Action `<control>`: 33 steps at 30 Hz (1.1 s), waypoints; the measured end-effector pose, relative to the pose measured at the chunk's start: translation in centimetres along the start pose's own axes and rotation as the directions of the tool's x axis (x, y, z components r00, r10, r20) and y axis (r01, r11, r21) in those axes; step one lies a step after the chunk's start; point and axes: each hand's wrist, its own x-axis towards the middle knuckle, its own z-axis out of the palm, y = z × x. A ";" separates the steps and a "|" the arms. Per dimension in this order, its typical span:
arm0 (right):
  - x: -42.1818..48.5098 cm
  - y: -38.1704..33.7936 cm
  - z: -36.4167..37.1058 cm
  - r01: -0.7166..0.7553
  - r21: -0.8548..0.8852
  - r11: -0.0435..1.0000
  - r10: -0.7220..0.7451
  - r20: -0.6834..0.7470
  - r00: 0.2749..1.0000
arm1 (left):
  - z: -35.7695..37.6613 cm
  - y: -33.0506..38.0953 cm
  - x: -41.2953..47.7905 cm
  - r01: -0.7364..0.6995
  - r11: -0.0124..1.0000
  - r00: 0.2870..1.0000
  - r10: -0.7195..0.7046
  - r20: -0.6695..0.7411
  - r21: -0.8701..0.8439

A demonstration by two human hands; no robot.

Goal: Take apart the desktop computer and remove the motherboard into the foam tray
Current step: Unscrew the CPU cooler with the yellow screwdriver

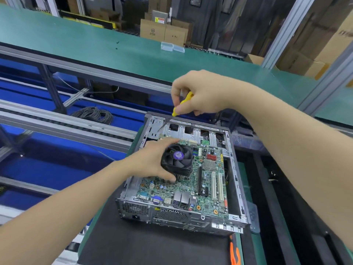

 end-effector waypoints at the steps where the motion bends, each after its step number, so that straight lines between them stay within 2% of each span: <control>1: -0.2 0.6 0.2 -0.042 0.023 0.999 0.042 -0.017 0.999 | 0.1 0.2 0.3 -0.017 1.000 0.999 0.017 -0.030 0.016; 3: -0.5 1.8 1.2 -0.118 0.066 0.991 0.120 -0.033 0.992 | -0.3 0.4 0.7 -0.040 0.997 0.997 0.036 -0.074 -0.058; 4: -0.7 2.4 2.0 -0.162 0.091 0.983 0.166 -0.045 0.985 | -0.6 0.3 0.7 -0.038 0.986 0.995 0.023 -0.094 -0.160; 6: -1.0 3.5 3.6 -0.252 0.156 0.955 0.267 -0.079 0.961 | -1.4 0.0 0.6 -0.042 0.917 0.991 -0.013 -0.135 -0.397; 8: -1.4 4.5 5.0 -0.308 0.256 0.916 0.344 -0.110 0.933 | -2.1 0.0 0.4 -0.045 0.864 0.984 -0.047 -0.169 -0.502; 12: -2.7 6.4 6.6 -0.288 0.569 0.770 0.437 -0.141 0.888 | -2.8 1.5 0.8 -0.040 0.851 0.970 -0.094 -0.226 -0.524; 16: -4.3 8.4 7.4 -0.326 0.664 0.674 0.518 -0.109 0.849 | -3.4 4.6 2.3 -0.069 0.847 0.957 -0.092 -0.274 -0.527; 19: -6.0 9.6 7.7 -0.369 0.724 0.583 0.598 -0.075 0.798 | -3.8 7.7 4.3 -0.078 0.797 0.951 -0.122 -0.286 -0.599; 23: -9.7 11.6 7.2 -0.354 0.807 0.473 0.694 -0.093 0.714 | -2.5 12.1 7.5 -0.044 0.706 0.966 -0.150 -0.210 -0.707; 26: -13.9 13.7 6.4 -0.318 0.888 0.330 0.709 -0.011 0.705 | 0.0 15.6 9.8 -0.036 0.710 0.984 -0.098 -0.150 -0.704; 28: -16.7 15.5 5.9 -0.390 0.867 0.310 0.713 0.060 0.699 | 2.4 17.9 11.1 -0.022 0.709 0.990 -0.085 -0.116 -0.704; 30: -19.3 17.7 5.7 -0.447 0.829 0.336 0.718 0.082 0.692 | 5.1 20.0 12.5 -0.012 0.685 0.994 -0.074 -0.086 -0.729; 33: -23.6 21.0 6.2 -0.454 0.800 0.391 0.653 0.107 0.750 | 9.5 22.8 14.7 0.010 0.658 0.997 -0.061 -0.040 -0.753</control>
